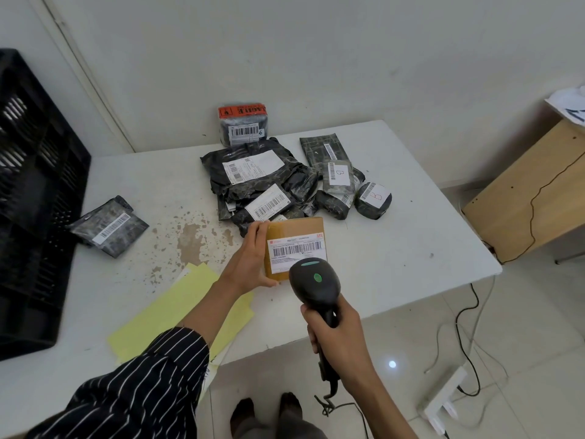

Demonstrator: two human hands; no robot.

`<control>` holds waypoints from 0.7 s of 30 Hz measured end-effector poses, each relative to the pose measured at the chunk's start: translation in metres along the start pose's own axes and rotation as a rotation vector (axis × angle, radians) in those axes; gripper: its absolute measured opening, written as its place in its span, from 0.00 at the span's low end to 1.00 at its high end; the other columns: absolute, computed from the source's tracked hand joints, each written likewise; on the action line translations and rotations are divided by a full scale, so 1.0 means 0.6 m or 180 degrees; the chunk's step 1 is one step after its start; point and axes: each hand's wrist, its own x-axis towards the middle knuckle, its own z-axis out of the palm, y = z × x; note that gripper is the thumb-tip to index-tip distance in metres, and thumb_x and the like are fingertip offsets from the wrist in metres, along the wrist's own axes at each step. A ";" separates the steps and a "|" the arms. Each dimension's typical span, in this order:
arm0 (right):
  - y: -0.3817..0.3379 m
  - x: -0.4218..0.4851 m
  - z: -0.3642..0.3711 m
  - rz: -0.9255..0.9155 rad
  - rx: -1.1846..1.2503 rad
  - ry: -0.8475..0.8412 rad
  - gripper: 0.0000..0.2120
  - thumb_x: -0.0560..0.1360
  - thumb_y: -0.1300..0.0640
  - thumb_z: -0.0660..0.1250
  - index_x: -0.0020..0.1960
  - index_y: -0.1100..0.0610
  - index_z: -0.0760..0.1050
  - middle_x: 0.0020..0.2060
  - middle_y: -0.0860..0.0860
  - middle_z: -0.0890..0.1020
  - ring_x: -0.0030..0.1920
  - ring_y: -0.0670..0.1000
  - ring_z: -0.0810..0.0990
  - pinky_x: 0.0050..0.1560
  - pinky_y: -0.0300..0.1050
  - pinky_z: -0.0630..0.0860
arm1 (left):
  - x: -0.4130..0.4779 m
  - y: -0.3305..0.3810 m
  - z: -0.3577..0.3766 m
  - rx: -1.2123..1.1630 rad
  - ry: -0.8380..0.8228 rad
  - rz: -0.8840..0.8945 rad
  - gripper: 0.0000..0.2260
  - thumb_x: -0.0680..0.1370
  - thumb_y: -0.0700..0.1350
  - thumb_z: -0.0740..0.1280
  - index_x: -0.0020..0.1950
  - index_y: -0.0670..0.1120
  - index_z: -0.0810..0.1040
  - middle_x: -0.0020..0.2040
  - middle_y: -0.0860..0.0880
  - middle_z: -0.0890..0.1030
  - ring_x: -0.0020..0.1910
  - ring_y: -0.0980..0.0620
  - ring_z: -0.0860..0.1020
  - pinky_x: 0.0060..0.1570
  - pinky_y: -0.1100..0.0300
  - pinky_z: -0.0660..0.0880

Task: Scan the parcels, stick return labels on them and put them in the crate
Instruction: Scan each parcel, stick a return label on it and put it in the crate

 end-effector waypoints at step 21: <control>0.007 0.007 0.001 -0.0025 -0.0136 -0.0026 0.04 0.73 0.57 0.66 0.44 0.57 0.72 0.30 0.55 0.75 0.28 0.49 0.72 0.30 0.36 0.72 | 0.010 -0.001 -0.005 -0.0117 -0.0151 -0.0235 0.58 0.58 0.52 0.82 0.76 0.41 0.47 0.74 0.43 0.51 0.68 0.44 0.65 0.59 0.53 0.73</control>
